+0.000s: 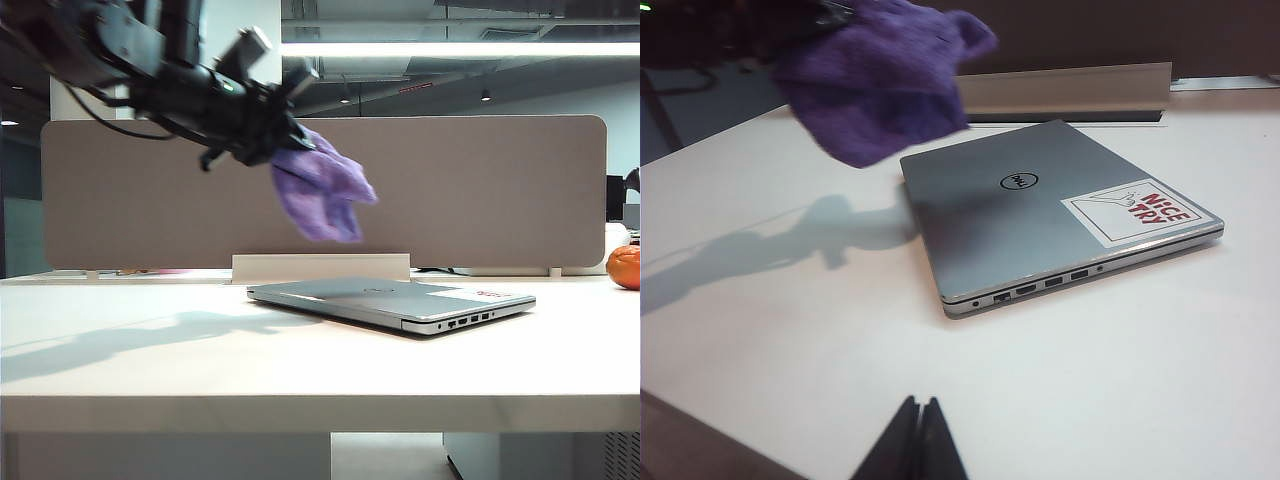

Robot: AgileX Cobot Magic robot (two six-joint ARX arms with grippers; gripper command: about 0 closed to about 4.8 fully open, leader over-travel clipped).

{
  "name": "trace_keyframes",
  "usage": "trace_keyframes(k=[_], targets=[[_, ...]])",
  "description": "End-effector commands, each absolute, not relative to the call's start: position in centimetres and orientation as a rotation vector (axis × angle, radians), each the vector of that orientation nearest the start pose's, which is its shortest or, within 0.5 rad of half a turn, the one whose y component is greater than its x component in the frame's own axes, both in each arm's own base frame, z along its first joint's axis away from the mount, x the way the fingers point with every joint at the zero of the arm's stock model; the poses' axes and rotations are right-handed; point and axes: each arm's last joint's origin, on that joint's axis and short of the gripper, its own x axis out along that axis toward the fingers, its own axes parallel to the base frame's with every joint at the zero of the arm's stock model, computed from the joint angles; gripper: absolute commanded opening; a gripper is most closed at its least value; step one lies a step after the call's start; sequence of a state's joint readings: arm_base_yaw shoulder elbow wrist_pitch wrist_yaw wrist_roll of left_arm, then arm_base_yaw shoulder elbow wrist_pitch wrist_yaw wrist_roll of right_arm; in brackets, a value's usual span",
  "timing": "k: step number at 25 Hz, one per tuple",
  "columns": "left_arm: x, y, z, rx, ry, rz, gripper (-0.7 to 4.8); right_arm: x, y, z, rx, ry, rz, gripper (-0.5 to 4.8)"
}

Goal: Pick up the purple rag and put it over the laptop.

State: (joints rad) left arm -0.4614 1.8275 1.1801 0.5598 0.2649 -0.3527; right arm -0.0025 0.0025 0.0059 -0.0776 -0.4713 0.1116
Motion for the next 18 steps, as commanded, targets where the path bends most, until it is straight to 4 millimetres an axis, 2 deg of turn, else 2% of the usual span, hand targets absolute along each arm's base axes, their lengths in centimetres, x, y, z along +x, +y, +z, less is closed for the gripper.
trace_keyframes(k=[1, 8, 14, 18], targets=[[38.4, -21.3, 24.8, -0.321, 0.224, -0.731, -0.06, 9.4, 1.3, 15.8, 0.124, 0.088, 0.467, 0.22], [41.9, -24.7, 23.5, -0.306, 0.317, -0.739, -0.06, 9.4, 1.3, 15.7, 0.127, 0.098, 0.466, 0.22], [43.9, -25.8, 22.5, -0.292, 0.422, -0.718, -0.06, 9.4, 1.3, 15.7, 0.127, 0.099, 0.466, 0.22], [44.3, -26.0, 22.2, -0.284, 0.461, -0.700, -0.05, 9.4, 1.3, 15.7, 0.127, 0.099, 0.467, 0.22]])
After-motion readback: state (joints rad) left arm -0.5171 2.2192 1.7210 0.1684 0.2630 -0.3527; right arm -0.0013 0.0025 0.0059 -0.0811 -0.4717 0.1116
